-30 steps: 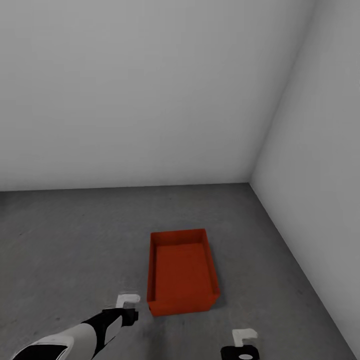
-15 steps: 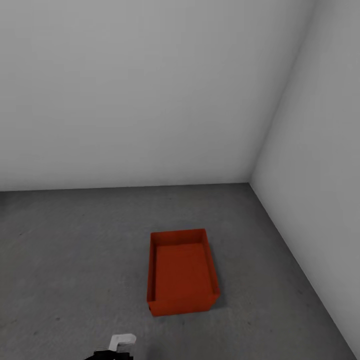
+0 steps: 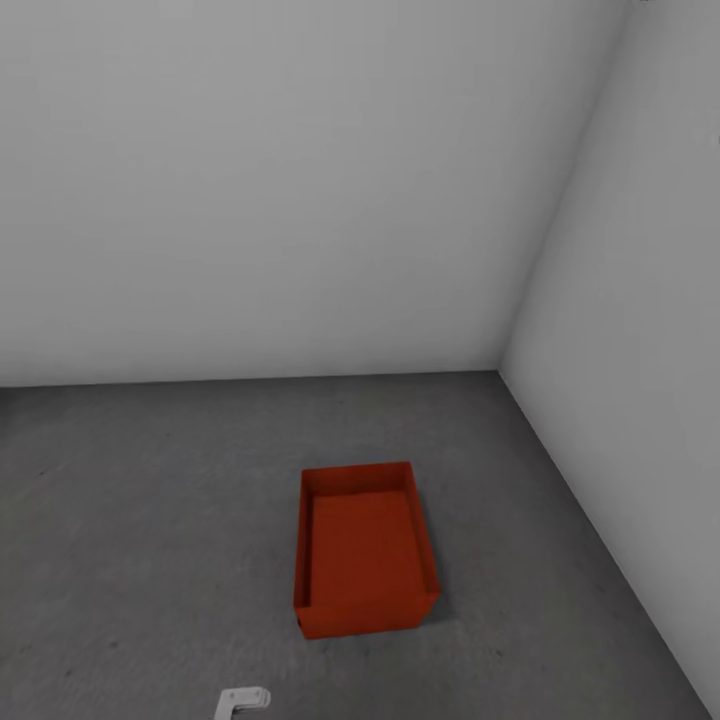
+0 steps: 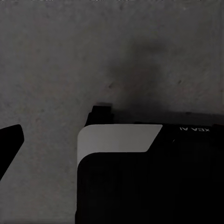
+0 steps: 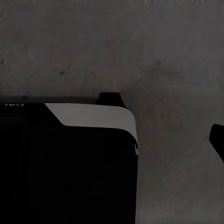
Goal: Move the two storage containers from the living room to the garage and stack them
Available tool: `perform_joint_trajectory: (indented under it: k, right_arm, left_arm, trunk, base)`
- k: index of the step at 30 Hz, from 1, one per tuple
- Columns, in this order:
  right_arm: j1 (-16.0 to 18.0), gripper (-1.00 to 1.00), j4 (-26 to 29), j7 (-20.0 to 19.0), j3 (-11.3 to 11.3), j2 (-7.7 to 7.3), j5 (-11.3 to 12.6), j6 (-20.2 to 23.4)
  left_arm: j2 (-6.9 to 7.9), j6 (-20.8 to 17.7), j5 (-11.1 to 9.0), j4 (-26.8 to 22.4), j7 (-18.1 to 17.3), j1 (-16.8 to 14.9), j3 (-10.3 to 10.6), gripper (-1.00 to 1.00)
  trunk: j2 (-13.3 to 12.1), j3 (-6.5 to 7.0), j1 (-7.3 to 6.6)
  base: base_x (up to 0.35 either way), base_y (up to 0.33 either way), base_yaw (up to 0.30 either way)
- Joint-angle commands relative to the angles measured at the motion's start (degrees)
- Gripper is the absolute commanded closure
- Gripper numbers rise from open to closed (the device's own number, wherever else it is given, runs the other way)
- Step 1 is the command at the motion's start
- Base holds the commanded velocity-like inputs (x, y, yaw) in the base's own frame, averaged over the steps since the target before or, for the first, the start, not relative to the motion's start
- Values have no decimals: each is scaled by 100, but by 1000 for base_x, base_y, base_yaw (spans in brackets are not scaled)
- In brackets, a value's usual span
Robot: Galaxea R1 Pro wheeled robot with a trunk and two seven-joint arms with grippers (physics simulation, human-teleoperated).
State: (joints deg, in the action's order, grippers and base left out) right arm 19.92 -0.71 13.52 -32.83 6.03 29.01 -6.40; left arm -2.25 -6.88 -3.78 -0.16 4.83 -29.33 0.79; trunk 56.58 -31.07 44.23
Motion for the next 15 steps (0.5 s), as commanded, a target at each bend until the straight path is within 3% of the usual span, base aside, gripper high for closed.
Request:
perform_joint_trajectory:
  k: [1, 15]
  right_arm:
    - [3, -100, -8, 10, -48, 3, 55, -22]
    - [3, -100, -8, 10, -48, 3, 57, -20]
  left_arm:
    - [1, -21, -41, -2, 18, 1, 10, -100]
    - [5, -15, -36, -2, 18, 178, 10, -100]
  trunk:
    - [3, 5, 0]
    - [3, 131, 0]
  base:
    - [0, 0, 0]
    - [0, 0, 0]
